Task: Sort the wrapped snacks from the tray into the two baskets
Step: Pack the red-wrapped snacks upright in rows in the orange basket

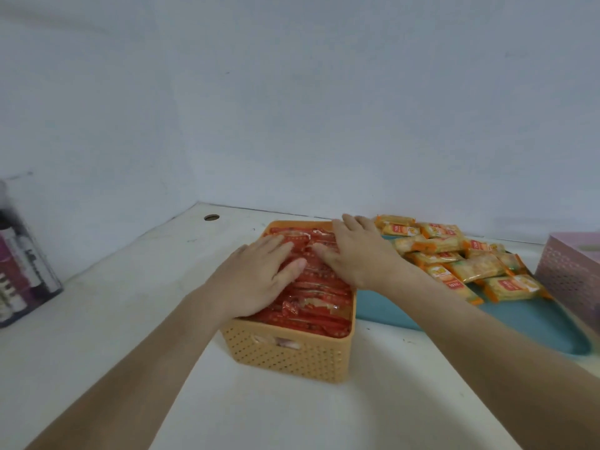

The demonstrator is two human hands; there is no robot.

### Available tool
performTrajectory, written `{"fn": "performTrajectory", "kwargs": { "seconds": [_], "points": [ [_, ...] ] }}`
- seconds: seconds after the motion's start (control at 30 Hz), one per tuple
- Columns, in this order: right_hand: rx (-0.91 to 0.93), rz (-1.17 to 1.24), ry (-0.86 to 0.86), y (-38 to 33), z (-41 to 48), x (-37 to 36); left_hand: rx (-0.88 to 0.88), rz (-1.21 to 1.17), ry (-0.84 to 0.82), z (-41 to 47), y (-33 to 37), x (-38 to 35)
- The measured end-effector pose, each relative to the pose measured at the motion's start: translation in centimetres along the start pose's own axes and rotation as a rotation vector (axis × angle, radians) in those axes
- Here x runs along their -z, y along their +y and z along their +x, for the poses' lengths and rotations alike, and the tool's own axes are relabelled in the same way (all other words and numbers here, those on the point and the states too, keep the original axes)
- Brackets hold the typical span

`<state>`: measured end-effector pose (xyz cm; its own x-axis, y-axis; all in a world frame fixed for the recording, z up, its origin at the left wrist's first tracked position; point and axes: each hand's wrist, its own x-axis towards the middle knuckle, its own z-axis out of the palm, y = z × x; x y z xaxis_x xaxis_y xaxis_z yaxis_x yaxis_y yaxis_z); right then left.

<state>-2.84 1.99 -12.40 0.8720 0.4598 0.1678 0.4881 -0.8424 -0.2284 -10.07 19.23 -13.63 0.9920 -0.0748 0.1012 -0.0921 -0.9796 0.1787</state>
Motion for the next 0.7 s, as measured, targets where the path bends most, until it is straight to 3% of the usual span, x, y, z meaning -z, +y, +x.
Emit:
{"fn": "performTrajectory", "kwargs": {
  "seconds": [0.1, 0.23, 0.3, 0.43, 0.57, 0.7],
  "points": [
    [-0.054, 0.175, 0.043, 0.3, -1.6, 1.7, 0.15, -0.088, 0.176, -1.1, -0.4, 1.1],
    [-0.198, 0.468, -0.256, 0.7, -3.6, 2.6, 0.275, -0.124, 0.011, -2.5, -0.6, 0.8],
    [-0.203, 0.569, -0.33, 0.4, -4.5, 2.4, 0.288, -0.243, 0.013, -2.8, -0.5, 0.4],
    [-0.157, 0.7, -0.159, -0.4, -5.1, 1.2, 0.352, -0.486, 0.13, -3.0, -0.6, 0.1],
    [-0.125, 0.858, -0.046, -1.9, -4.4, 0.0, 0.398, -0.461, 0.256, -3.2, -1.2, 0.8],
    [-0.118, 1.081, -0.04, -4.5, -2.7, -0.6, 0.422, -0.425, 0.331, -2.6, -3.0, 3.1]
  ]
}}
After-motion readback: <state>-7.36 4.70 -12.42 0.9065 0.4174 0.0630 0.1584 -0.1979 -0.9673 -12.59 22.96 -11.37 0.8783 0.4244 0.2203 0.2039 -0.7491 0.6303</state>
